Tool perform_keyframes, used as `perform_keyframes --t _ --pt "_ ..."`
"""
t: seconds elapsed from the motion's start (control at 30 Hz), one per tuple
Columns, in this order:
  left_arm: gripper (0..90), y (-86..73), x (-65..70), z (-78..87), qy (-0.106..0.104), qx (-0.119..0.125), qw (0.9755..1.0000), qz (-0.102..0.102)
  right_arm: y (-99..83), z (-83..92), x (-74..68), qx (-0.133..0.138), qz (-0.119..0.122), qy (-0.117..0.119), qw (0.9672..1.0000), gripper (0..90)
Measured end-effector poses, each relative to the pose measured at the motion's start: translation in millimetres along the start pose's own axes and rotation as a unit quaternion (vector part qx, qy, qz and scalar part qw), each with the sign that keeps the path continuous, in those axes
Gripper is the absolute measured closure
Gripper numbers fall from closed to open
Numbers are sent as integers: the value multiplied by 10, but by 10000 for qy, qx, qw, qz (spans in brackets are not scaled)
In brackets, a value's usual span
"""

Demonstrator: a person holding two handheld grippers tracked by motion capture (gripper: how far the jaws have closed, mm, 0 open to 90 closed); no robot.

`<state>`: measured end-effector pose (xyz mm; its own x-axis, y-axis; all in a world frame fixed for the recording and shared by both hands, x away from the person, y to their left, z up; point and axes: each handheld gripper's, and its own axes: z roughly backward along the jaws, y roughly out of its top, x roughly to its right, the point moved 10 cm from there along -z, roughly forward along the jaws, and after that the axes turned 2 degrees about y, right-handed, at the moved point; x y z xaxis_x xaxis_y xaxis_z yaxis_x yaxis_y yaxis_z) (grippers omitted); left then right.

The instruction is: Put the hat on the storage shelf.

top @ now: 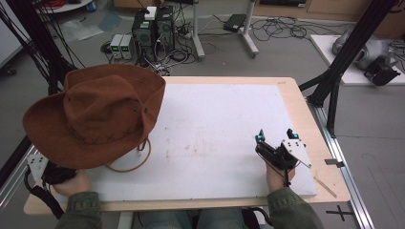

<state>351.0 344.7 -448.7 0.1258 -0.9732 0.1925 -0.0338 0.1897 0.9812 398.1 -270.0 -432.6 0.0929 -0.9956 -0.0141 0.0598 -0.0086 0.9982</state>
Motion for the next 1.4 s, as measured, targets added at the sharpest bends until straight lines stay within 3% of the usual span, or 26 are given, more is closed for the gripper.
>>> perform_keyframes --t 0.4,0.6,1.1,1.4 --pt "144 -4 9 -4 -19 -13 10000 10 -33 -32 10 -63 -18 -3 10000 42" --pt "144 -6 10 -6 -24 -20 10000 -11 -48 -40 49 -109 -139 -53 9998 42" --pt "145 -15 4 -8 -19 -46 10000 12 -58 -43 -9 -139 -262 144 9995 42" --pt "144 -15 9 -11 -33 -47 10000 11 -66 -57 -57 -149 -194 267 9993 42"
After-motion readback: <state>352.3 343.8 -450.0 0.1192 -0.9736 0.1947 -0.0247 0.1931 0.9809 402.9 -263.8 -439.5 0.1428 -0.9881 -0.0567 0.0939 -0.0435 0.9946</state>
